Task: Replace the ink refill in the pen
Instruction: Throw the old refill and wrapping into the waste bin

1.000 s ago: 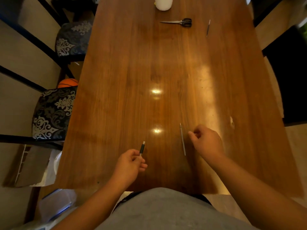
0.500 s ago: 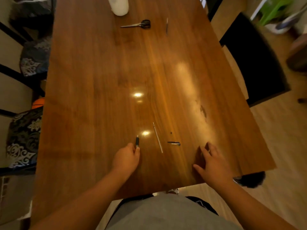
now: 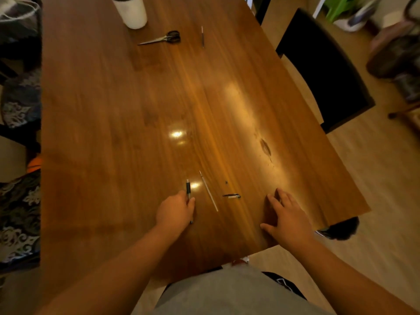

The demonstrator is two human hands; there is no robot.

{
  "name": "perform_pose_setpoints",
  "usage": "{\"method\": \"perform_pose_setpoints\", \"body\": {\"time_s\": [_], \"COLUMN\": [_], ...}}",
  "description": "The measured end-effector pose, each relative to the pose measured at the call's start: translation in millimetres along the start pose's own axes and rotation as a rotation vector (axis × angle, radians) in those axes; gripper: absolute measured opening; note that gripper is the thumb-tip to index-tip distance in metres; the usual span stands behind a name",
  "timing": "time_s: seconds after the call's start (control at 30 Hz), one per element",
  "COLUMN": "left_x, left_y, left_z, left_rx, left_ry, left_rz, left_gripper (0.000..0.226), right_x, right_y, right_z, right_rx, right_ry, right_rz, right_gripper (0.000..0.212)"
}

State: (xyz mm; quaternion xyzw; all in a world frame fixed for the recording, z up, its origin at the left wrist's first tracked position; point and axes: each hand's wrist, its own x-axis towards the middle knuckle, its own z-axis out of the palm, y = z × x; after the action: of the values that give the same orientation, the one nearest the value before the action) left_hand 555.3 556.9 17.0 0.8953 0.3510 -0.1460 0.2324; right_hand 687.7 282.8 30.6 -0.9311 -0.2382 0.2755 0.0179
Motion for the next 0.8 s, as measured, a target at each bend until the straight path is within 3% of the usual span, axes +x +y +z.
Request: {"method": "perform_pose_setpoints", "body": {"time_s": [0.27, 0.4, 0.5, 0.6, 0.7, 0.8], "left_x": [-1, -16, -42, -77, -105, -126], "left_y": [-11, -19, -14, 0, 21, 46], "left_z": [-5, -5, 3, 26, 60, 97], "left_rx": [-0.085, -0.193, -0.281, -0.28, -0.141, 0.105], "left_ry": [-0.016, -0.089, -0.318, -0.628, -0.844, -0.979], "left_rz": [0.07, 0.085, 0.158, 0.233, 0.347, 0.479], "left_gripper": [0.038, 0.039, 0.028, 0.022, 0.022, 0.027], "right_x": [-10, -40, -81, -131, -184, -237], "right_y": [-3, -5, 5, 27, 58, 90], "right_z": [-3, 1, 15, 46, 90, 135], "right_rx": [0.046, 0.379, 0.644, 0.793, 0.824, 0.884], "right_ry": [-0.002, 0.168, 0.251, 0.127, -0.042, -0.096], "right_rz": [0.008, 0.097, 0.229, 0.351, 0.481, 0.641], "right_gripper": [0.089, 0.067, 0.043, 0.021, 0.02, 0.023]}}
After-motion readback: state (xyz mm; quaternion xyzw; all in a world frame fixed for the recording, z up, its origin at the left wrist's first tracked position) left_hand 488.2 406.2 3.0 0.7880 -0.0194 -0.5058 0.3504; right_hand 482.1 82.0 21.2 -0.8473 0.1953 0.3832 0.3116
